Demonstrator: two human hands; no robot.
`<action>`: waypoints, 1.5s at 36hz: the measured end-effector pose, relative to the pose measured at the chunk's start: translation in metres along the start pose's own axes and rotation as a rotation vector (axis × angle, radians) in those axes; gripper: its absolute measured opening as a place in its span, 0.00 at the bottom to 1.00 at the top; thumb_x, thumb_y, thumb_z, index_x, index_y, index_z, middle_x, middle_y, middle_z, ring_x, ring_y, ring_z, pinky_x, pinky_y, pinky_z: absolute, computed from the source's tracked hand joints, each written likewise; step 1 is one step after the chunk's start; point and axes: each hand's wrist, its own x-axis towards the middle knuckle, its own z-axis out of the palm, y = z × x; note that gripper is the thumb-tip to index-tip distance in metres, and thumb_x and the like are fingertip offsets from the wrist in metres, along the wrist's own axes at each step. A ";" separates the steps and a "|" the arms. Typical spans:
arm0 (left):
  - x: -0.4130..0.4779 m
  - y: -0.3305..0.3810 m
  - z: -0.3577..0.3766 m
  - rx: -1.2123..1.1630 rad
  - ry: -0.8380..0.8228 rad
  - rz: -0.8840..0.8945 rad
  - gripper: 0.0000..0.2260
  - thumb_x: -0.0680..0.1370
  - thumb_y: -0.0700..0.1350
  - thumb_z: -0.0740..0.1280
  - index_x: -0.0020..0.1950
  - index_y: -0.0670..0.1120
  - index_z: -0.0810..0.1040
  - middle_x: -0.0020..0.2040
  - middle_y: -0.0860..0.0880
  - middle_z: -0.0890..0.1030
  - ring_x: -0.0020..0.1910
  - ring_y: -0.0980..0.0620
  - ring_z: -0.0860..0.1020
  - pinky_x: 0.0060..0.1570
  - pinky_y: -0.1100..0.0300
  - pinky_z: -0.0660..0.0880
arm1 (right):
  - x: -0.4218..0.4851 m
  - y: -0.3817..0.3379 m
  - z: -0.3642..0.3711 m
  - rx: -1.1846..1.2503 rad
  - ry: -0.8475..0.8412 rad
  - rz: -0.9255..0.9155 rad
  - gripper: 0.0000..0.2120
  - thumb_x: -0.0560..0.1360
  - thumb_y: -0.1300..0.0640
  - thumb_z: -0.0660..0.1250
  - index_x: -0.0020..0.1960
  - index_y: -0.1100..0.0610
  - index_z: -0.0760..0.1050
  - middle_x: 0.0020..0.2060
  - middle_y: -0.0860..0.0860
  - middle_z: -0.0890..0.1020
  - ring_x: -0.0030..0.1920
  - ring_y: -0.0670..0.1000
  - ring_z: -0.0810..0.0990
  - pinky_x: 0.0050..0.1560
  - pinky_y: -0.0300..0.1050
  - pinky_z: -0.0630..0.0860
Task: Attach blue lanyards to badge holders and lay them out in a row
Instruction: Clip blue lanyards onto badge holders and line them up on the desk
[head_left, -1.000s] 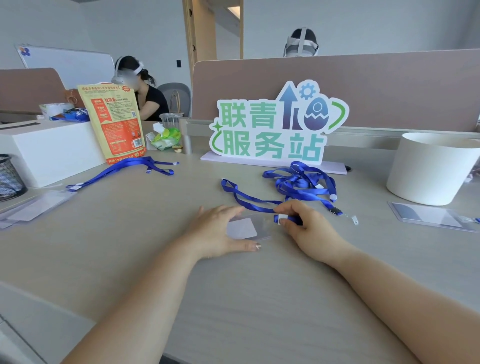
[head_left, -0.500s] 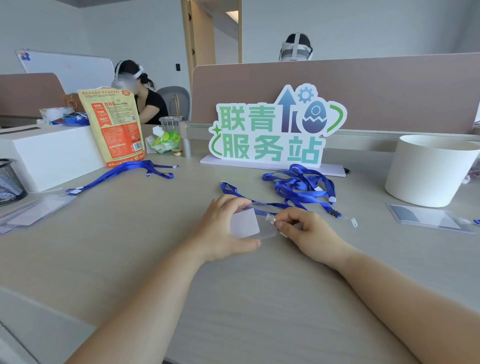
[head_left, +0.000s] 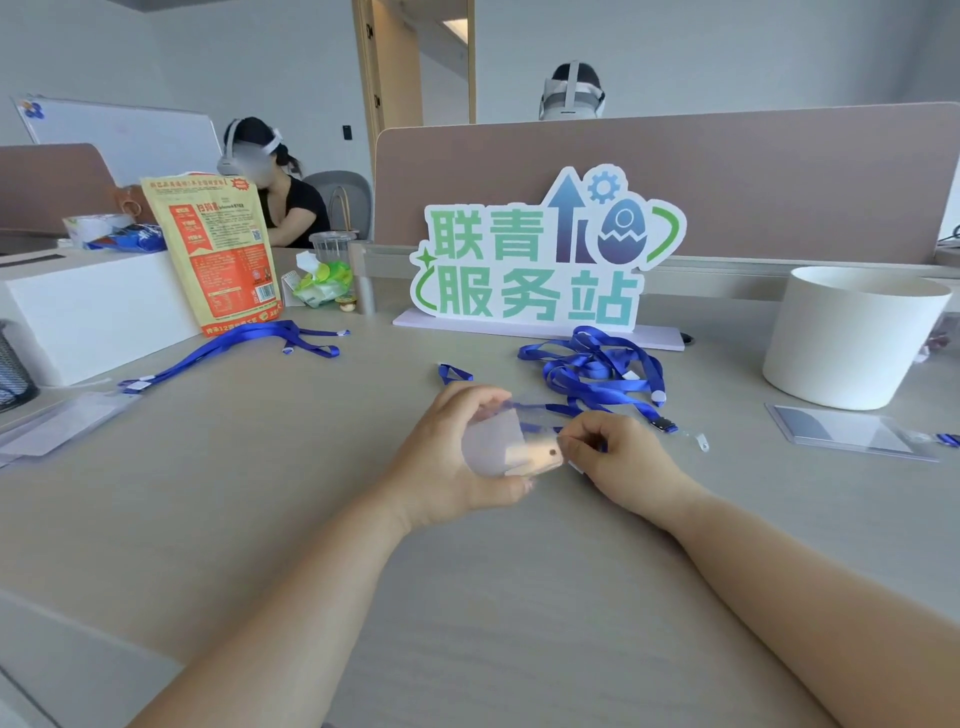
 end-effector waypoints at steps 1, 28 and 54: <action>0.001 -0.004 -0.001 0.055 0.019 -0.010 0.36 0.56 0.61 0.73 0.63 0.54 0.71 0.60 0.58 0.69 0.61 0.61 0.72 0.63 0.64 0.68 | 0.000 0.001 0.000 -0.045 0.043 -0.030 0.09 0.75 0.53 0.66 0.35 0.46 0.75 0.37 0.46 0.80 0.41 0.49 0.75 0.54 0.51 0.74; 0.009 -0.026 -0.010 0.401 0.068 -0.423 0.32 0.68 0.60 0.71 0.70 0.54 0.67 0.68 0.53 0.68 0.67 0.50 0.65 0.64 0.56 0.66 | -0.055 0.003 -0.028 -0.346 -0.042 -0.231 0.06 0.74 0.52 0.67 0.50 0.49 0.73 0.43 0.40 0.75 0.43 0.44 0.74 0.48 0.38 0.68; 0.009 -0.026 -0.005 0.238 0.158 -0.317 0.33 0.66 0.54 0.76 0.68 0.52 0.69 0.63 0.55 0.69 0.66 0.54 0.67 0.64 0.57 0.67 | -0.028 -0.008 -0.002 -0.305 0.012 -0.115 0.09 0.71 0.45 0.69 0.41 0.49 0.74 0.52 0.46 0.79 0.60 0.49 0.73 0.58 0.44 0.68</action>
